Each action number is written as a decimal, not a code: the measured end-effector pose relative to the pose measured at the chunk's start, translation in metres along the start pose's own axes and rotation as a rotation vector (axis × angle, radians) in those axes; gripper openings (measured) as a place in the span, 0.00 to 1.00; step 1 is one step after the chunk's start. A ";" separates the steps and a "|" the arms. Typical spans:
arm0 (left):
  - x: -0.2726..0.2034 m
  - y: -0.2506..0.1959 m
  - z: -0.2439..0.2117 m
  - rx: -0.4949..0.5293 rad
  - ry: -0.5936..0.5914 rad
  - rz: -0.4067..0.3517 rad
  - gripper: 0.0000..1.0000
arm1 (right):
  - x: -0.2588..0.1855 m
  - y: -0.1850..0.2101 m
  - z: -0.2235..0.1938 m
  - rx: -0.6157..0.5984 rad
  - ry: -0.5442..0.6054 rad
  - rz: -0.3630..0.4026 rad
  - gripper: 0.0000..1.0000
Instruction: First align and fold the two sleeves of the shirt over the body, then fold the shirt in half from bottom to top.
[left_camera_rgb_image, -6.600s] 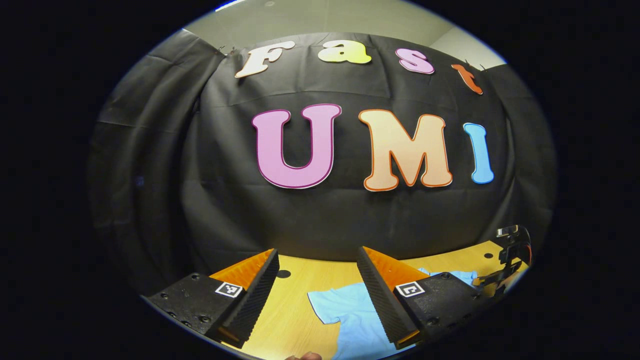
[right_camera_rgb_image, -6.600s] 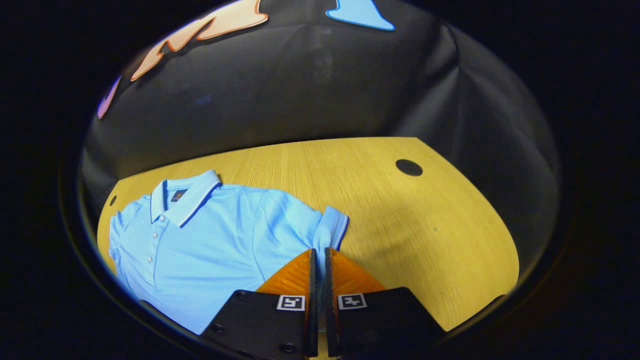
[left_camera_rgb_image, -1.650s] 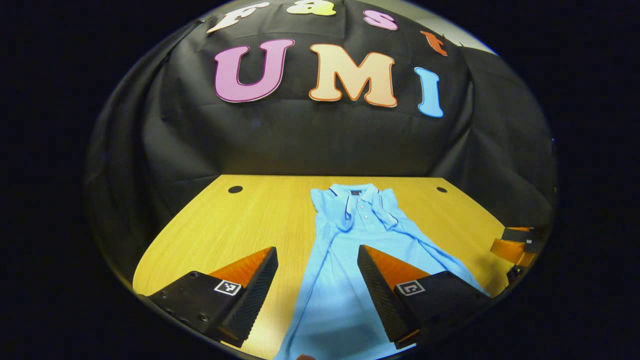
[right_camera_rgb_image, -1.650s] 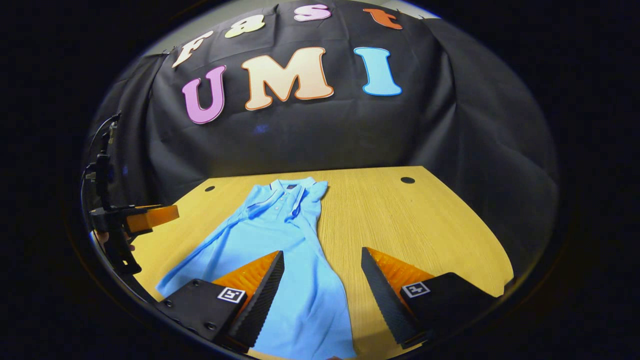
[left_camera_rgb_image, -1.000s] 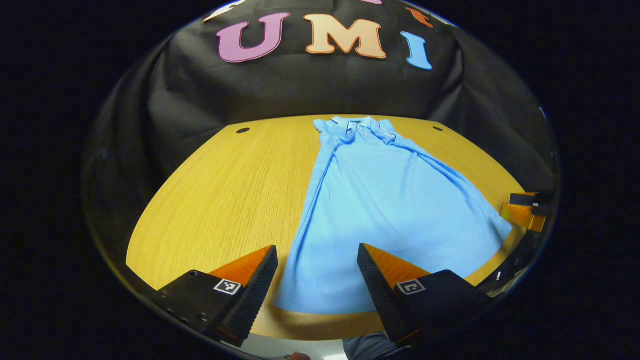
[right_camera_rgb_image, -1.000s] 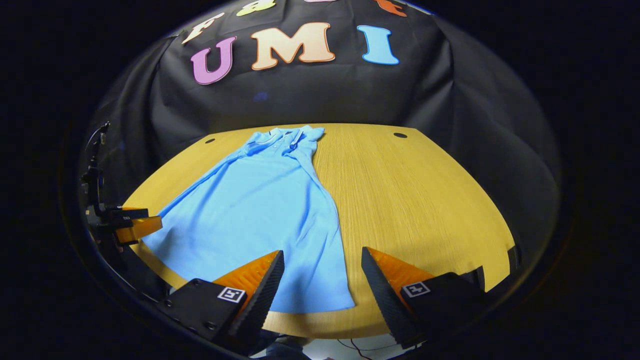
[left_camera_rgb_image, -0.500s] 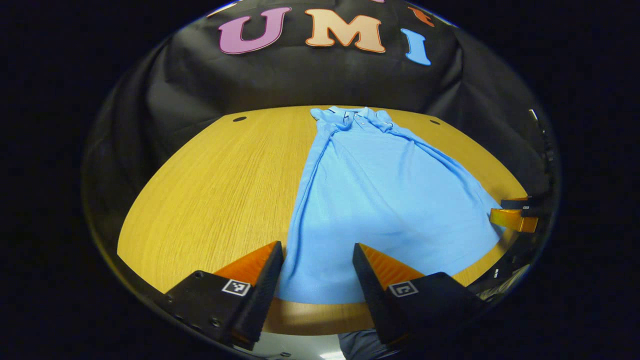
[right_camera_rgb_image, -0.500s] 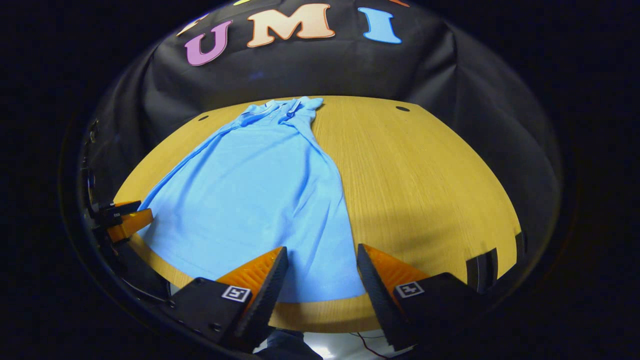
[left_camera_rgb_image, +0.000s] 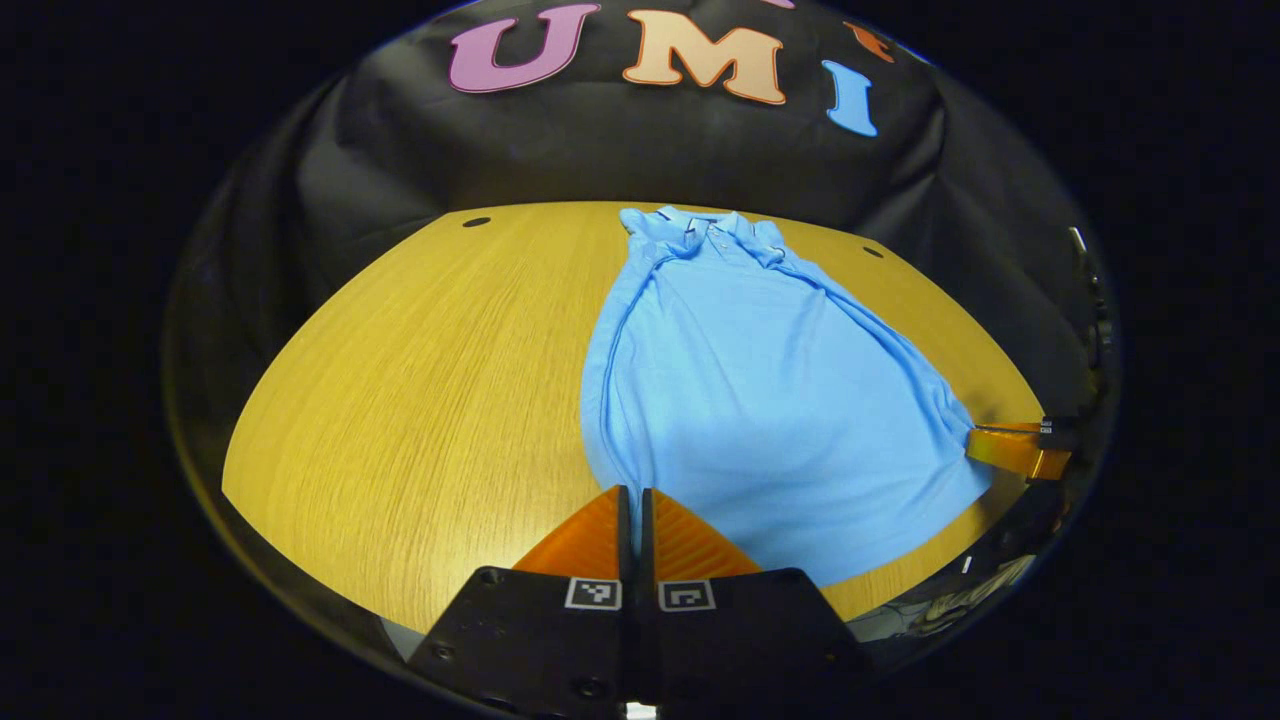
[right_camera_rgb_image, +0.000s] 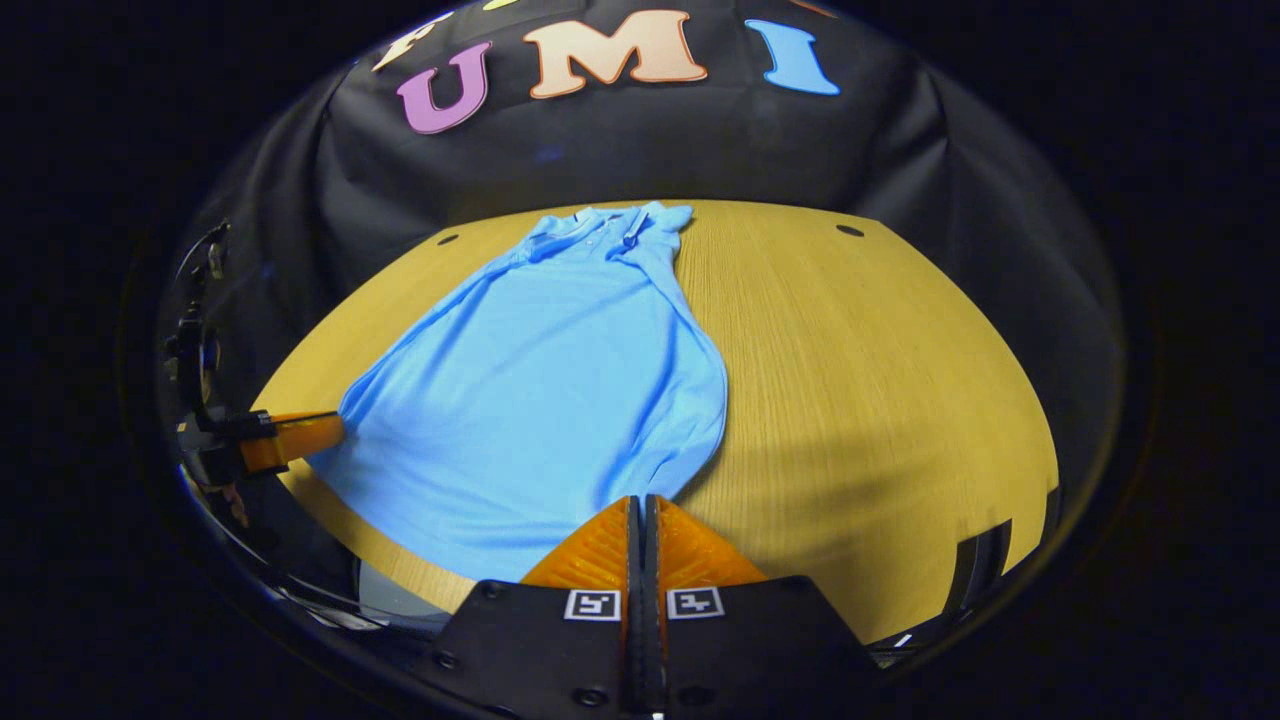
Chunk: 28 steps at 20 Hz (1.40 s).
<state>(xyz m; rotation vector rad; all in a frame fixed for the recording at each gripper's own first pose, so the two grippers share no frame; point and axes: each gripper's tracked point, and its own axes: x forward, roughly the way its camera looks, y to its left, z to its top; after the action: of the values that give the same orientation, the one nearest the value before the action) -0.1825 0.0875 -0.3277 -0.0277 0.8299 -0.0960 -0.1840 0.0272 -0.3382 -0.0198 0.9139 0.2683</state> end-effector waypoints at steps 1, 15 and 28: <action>-0.001 0.001 0.014 -0.011 -0.025 -0.004 0.00 | -0.001 0.000 0.008 -0.010 -0.012 -0.001 0.02; 0.058 0.004 0.168 0.002 -0.135 -0.061 0.00 | 0.045 -0.010 0.168 0.064 -0.185 -0.039 0.02; 0.155 0.013 0.283 0.037 -0.195 -0.099 0.00 | 0.134 -0.016 0.289 0.077 -0.270 -0.087 0.02</action>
<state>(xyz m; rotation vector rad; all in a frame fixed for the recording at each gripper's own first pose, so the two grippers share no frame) 0.1314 0.0818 -0.2515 -0.0428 0.6314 -0.1984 0.1226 0.0789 -0.2682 0.0467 0.6522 0.1506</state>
